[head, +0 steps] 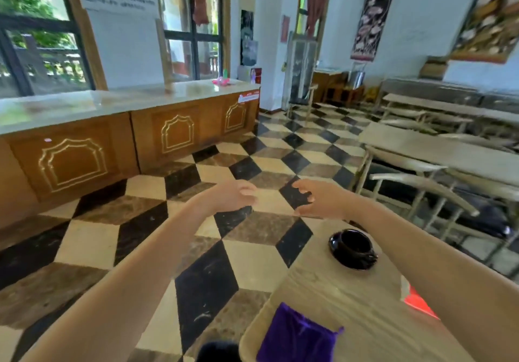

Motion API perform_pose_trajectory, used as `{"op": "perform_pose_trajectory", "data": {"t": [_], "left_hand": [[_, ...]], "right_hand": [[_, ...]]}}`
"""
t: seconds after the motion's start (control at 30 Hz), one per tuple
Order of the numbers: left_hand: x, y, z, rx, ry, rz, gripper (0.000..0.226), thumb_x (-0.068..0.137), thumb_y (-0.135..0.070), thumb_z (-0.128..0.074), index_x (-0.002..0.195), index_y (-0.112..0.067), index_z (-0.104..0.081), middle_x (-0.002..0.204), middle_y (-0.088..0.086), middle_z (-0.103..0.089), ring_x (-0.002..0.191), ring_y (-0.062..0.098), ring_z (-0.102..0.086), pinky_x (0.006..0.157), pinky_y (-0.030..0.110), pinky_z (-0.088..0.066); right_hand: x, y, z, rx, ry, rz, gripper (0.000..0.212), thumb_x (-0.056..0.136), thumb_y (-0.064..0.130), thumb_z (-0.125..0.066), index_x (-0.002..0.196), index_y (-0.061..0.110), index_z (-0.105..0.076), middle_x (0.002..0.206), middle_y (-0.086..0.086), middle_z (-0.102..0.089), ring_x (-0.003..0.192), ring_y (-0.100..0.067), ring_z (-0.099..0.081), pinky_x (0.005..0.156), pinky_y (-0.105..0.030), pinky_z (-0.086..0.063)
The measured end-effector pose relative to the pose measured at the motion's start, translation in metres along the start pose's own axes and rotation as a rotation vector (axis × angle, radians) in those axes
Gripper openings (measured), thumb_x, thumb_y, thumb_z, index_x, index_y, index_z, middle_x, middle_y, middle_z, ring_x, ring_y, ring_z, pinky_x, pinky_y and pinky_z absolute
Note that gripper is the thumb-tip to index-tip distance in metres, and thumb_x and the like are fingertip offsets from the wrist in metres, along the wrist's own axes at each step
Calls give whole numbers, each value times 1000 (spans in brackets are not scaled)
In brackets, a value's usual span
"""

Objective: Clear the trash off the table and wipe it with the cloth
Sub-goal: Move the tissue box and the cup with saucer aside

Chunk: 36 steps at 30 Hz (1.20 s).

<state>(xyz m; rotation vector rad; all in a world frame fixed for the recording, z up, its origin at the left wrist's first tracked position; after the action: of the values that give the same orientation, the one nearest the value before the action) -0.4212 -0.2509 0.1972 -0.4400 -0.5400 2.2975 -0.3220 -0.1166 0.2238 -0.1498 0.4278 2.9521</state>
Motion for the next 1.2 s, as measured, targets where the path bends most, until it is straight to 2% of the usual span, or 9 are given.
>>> {"op": "perform_pose_trajectory", "data": {"t": [0.27,0.53,0.6,0.67,0.7,0.77,0.9,1.07,1.2], "left_hand": [[37,-103,-85,-152,134,-130,56,91,-42,-50,141,-28,-32,150,-1,-36,132,23,-41,105,36,-39],[77,-170,-211,-241,375,-92,58,90,-36,-52,143,-23,-32,148,3,-39,127,20,-45,94,29,-43],[89,-176,-240,-232,389,-57,58,88,-39,-54,142,-25,-35,145,2,-44,119,19,-51,96,33,-46],[99,-185,-266,-238,390,-24,59,86,-40,-55,141,-26,-36,142,0,-47,102,14,-57,81,24,-50],[104,-189,-278,-256,389,-5,60,86,-39,-56,141,-26,-35,142,1,-47,101,14,-58,79,22,-50],[114,-198,-301,-313,385,34,63,85,-36,-59,142,-23,-35,143,5,-46,115,19,-54,93,29,-47],[129,-217,-342,-323,386,59,67,83,-34,-62,142,-23,-33,144,7,-43,124,22,-48,104,37,-41],[156,-236,-385,-282,395,39,76,81,-30,-66,145,-21,-26,146,8,-40,130,22,-43,105,37,-39],[180,-247,-413,-299,389,22,76,81,-21,-67,145,-17,-25,143,8,-44,123,20,-47,93,28,-40]], "right_hand": [[-89,-128,4,142,-66,-259,67,86,27,-64,144,16,-31,146,-5,-42,129,-19,-46,104,-28,-37],[-142,-253,-48,199,4,-454,55,86,26,-64,136,17,-43,136,-4,-52,119,-22,-52,98,-31,-42],[-151,-283,-64,286,-9,-492,51,85,22,-66,132,14,-49,130,-2,-56,111,-18,-55,91,-17,-43],[-158,-314,-86,384,-6,-549,57,84,14,-67,136,8,-43,128,-3,-52,108,-16,-53,82,-2,-37],[-160,-327,-99,405,9,-577,62,85,14,-67,139,6,-38,134,-8,-49,117,-20,-50,89,-4,-35],[-163,-355,-122,391,17,-621,66,85,19,-66,141,6,-33,144,-13,-40,131,-25,-40,105,-22,-32],[-167,-400,-151,418,-68,-726,66,83,23,-68,138,6,-37,140,-14,-43,124,-27,-45,97,-28,-37],[-168,-436,-183,507,-114,-854,75,80,22,-69,143,9,-29,140,-16,-41,128,-33,-43,103,-42,-41],[-167,-458,-196,556,-146,-902,72,80,20,-67,142,14,-31,140,-15,-42,128,-34,-42,103,-44,-40]]}}
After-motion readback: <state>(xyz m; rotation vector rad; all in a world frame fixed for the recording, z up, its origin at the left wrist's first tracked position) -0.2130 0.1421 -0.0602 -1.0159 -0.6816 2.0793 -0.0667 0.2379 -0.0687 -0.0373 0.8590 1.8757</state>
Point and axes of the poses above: each hand's wrist, its own x-axis towards the middle knuckle, its own z-axis out of the back of the hand, y = z × x, the point moved 8 cm from there along x, towards the middle knuckle
